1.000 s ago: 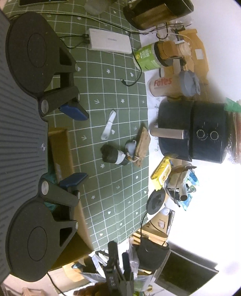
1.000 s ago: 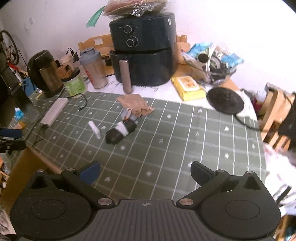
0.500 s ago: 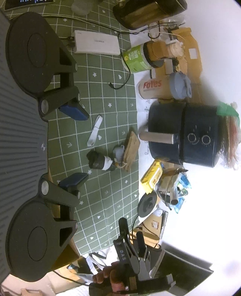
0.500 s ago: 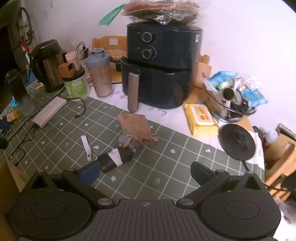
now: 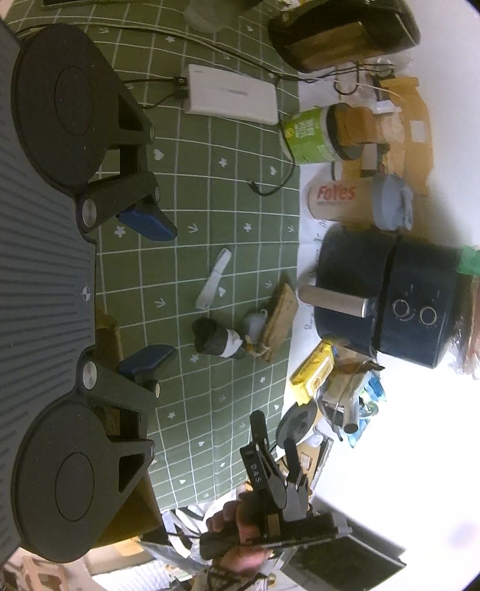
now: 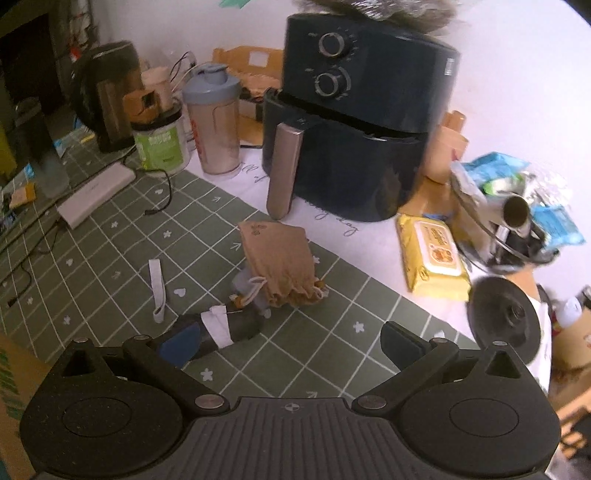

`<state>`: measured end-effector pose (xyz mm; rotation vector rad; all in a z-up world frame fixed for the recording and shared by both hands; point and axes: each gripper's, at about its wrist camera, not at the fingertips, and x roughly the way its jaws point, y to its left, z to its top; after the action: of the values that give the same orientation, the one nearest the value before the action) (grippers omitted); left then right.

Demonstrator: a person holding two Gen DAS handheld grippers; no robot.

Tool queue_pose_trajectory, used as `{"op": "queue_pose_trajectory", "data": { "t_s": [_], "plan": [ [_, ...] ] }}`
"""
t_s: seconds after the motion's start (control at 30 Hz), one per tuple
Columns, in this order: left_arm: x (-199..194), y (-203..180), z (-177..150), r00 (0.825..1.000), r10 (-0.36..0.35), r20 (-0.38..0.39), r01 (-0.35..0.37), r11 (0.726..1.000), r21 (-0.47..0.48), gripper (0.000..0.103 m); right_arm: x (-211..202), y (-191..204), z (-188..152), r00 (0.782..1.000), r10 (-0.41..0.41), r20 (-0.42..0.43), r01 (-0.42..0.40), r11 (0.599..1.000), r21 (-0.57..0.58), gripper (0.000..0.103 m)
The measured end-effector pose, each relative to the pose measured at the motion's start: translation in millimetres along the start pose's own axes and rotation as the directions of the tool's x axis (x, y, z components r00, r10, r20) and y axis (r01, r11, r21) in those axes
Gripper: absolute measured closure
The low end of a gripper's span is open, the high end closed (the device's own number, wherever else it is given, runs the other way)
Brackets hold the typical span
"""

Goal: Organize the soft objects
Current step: 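Lower the right tool onto the brown drawstring pouch and close it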

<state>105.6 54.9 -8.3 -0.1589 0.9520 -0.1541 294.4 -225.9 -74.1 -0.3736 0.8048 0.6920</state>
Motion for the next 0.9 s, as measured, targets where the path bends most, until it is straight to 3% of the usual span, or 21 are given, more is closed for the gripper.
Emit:
{"op": "queue_pose_trajectory", "data": {
  "t_s": [0.27,0.33,0.57,0.8,0.9],
  "plan": [
    [-1,11,-8,1.0,0.013,-0.018,-0.014,0.999,-0.038,0.042,42,2,8,0.997,0.052,-0.058,-0.057,0.994,-0.091,0.003],
    [-2,12,-9,1.0,0.017,-0.023,-0.018,0.999,-0.043,0.042,54,3,10,0.995,0.065,-0.081,-0.074,0.99,-0.118,0.01],
    [-1,20,-14,0.999,0.033,-0.037,-0.036,0.997,-0.069,0.042,87,2,20,0.991,0.077,-0.108,-0.093,0.983,-0.158,0.017],
    [0,30,-15,0.997,0.061,-0.052,-0.066,0.992,-0.105,0.042,116,11,26,0.991,0.092,-0.096,-0.104,0.985,-0.135,0.032],
    [1,33,-14,0.996,0.071,-0.057,-0.078,0.99,-0.119,0.042,127,15,29,0.992,0.085,-0.094,-0.097,0.986,-0.137,0.046]
  ]
}}
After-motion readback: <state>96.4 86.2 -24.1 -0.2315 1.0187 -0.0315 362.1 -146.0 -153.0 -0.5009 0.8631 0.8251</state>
